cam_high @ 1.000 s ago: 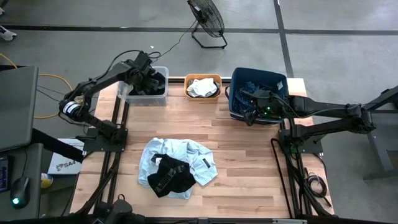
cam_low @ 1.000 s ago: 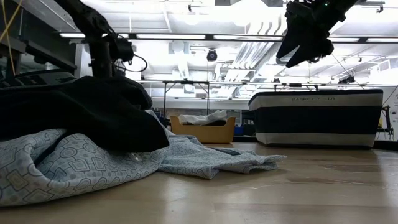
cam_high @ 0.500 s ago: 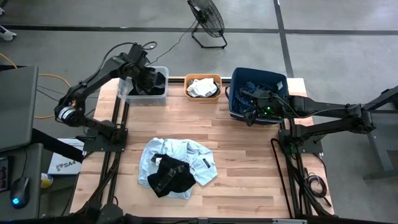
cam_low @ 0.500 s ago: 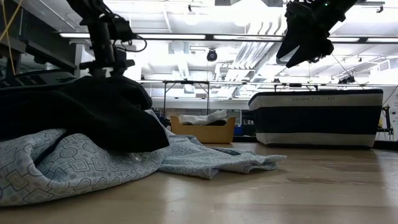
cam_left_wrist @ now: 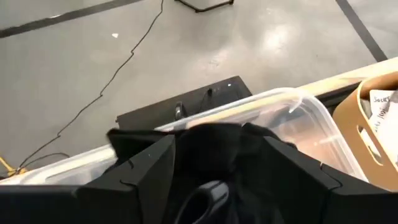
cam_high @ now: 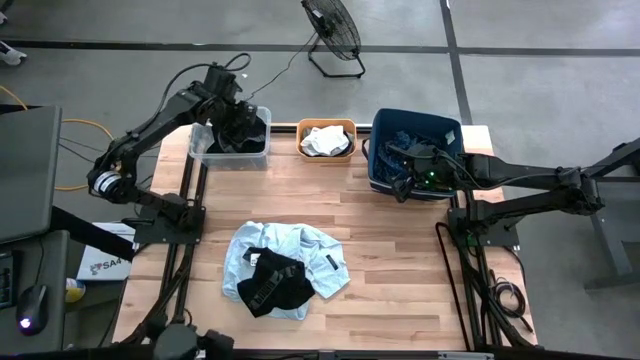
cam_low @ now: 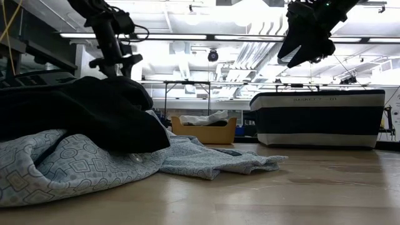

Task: Pick & Place Cloths
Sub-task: Put the black underwear into the transparent bin

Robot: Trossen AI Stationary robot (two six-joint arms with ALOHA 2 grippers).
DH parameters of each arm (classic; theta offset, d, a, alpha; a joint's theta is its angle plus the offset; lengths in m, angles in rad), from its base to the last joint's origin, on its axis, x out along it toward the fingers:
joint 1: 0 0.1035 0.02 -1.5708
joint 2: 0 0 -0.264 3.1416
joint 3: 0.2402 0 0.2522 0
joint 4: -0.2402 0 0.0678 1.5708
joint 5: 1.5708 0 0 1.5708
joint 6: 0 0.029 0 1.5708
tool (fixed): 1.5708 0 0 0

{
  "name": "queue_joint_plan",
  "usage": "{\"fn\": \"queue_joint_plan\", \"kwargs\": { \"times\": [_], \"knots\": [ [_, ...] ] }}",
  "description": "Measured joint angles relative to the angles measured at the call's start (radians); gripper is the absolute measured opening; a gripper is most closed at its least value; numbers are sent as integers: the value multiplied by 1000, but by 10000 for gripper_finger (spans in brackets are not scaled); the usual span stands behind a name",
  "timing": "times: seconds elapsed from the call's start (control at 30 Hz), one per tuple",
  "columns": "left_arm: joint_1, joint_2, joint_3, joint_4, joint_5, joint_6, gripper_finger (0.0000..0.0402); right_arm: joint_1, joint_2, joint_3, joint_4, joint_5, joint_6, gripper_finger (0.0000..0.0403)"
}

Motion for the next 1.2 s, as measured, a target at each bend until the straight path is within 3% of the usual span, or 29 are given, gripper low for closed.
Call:
{"fn": "queue_joint_plan", "kwargs": {
  "times": [0.33, 0.67, 1.2],
  "knots": [
    [0, 94, 0, -49, 9, -1, 234, 0, 0, 0, -1, 0, -3, 289],
    [0, 149, -1, -251, 31, 1, 234, 0, 0, 0, -1, 0, -1, 289],
    [0, 161, -224, -19, 61, -1, 234, 0, 0, 0, -2, 0, 5, 289]
  ]
}}
